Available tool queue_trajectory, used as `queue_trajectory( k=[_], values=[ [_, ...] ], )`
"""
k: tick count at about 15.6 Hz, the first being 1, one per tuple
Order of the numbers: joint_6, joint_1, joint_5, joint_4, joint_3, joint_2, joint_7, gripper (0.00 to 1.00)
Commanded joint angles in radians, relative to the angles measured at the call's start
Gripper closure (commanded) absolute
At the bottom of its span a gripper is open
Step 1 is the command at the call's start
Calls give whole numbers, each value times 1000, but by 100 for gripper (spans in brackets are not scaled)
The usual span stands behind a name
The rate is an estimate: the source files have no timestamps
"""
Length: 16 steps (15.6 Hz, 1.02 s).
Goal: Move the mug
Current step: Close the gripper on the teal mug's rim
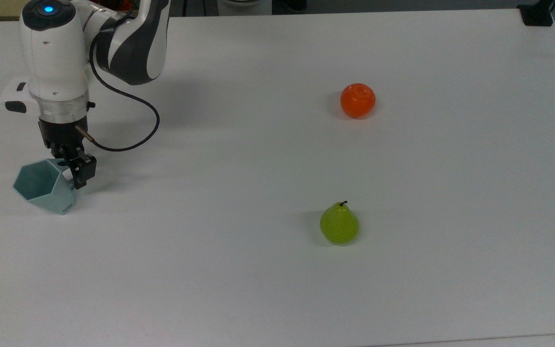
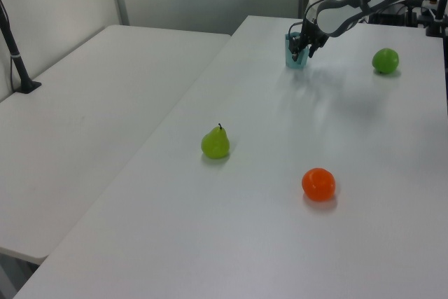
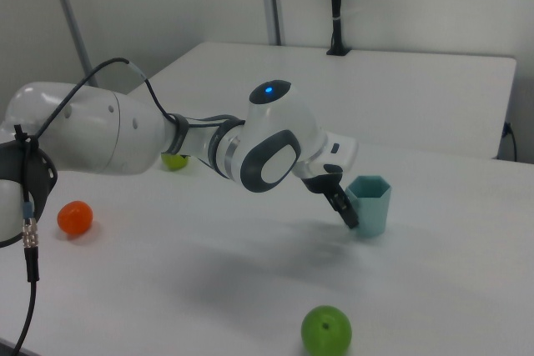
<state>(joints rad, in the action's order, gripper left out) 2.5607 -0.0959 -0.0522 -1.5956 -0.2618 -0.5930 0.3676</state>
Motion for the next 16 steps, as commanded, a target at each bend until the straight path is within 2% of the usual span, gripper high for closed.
queue_trajectory(
  k=[1, 7, 11, 16],
  values=[
    [21, -1, 0, 13, 1, -14, 8, 44],
    [21, -1, 15, 14, 1, -27, 4, 49],
    [27, -2, 17, 14, 3, -28, 4, 61],
    [27, -7, 17, 14, 3, -28, 2, 71]
  ],
)
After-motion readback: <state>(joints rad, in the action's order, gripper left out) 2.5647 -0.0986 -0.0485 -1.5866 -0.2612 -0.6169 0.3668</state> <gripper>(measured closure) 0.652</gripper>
